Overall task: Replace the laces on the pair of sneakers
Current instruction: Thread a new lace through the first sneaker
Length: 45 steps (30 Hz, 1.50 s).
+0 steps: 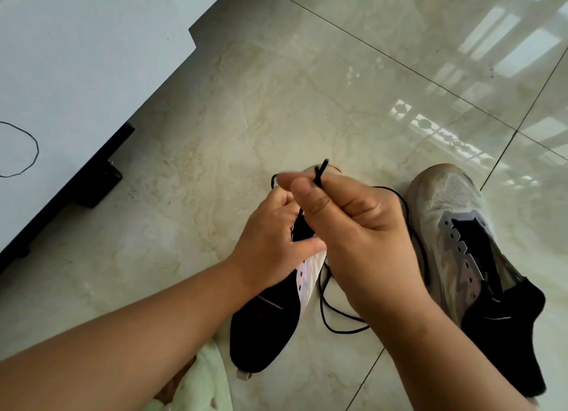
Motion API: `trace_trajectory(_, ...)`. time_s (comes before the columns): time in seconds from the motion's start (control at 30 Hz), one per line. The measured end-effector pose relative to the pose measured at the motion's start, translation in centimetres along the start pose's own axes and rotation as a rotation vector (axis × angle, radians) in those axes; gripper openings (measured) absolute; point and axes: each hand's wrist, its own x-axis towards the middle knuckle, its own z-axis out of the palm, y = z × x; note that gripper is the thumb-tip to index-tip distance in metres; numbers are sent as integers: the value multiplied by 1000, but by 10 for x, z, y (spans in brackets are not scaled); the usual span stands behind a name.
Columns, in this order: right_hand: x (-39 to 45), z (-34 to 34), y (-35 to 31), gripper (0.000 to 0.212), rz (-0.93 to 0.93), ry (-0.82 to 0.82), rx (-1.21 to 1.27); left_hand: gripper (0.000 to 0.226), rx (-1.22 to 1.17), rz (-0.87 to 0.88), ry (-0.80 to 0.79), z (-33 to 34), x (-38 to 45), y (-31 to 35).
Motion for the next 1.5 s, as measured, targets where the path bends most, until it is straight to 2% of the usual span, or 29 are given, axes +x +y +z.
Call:
trace_trajectory(0.1,0,4,-18,17,-38,-28,148,32,14,-17,9,0,5,-6)
trace_trajectory(0.27,7,7,-32,21,-25,-80,239,43,-6,-50,4,1,6,-11)
trace_trajectory(0.37,13,1,-23,21,95,-7,206,39,-107,-69,37,1,6,-11)
trace_trajectory(0.53,15,-13,-4,23,221,90,232,32,-100,-121,46,0,6,-19)
trace_trajectory(0.67,18,-20,5,30,286,151,301,45,-145,-163,1,-2,6,-13)
trace_trajectory(0.73,22,-23,6,29,279,198,283,37,-124,-131,-10,-4,5,-8)
trace_trajectory(0.8,27,-29,7,28,269,263,254,17,-162,-107,17,-8,4,-7)
trace_trajectory(0.9,34,-44,9,23,301,285,492,3,-209,-102,27,-18,1,-9)
trace_trajectory(0.97,34,-50,11,24,317,252,601,8,-186,-91,40,-21,0,-9)
trace_trajectory(1.0,32,-51,13,23,312,221,521,8,-175,-87,54,-22,1,-8)
trace_trajectory(1.03,29,-51,15,20,274,162,319,8,-162,-82,68,-22,3,-7)
trace_trajectory(1.1,23,-47,18,10,82,-38,-288,6,-126,-67,79,-21,5,-5)
trace_trajectory(1.17,19,-40,25,25,-67,-273,-747,6,-114,-55,88,-19,5,-5)
trace_trajectory(1.2,18,-36,27,30,-73,-340,-885,8,-122,-58,99,-18,4,-5)
trace_trajectory(1.27,17,-29,29,29,-35,-375,-1095,11,-115,-68,118,-16,3,-4)
trace_trajectory(1.33,16,-26,29,26,-4,-375,-1235,10,-78,-74,114,-15,1,-5)
trace_trajectory(1.4,15,-26,30,24,-16,-336,-1206,15,-48,-73,60,-16,-1,-4)
trace_trajectory(1.5,14,-29,33,16,-66,-184,-1028,53,160,-86,-52,-12,-5,-4)
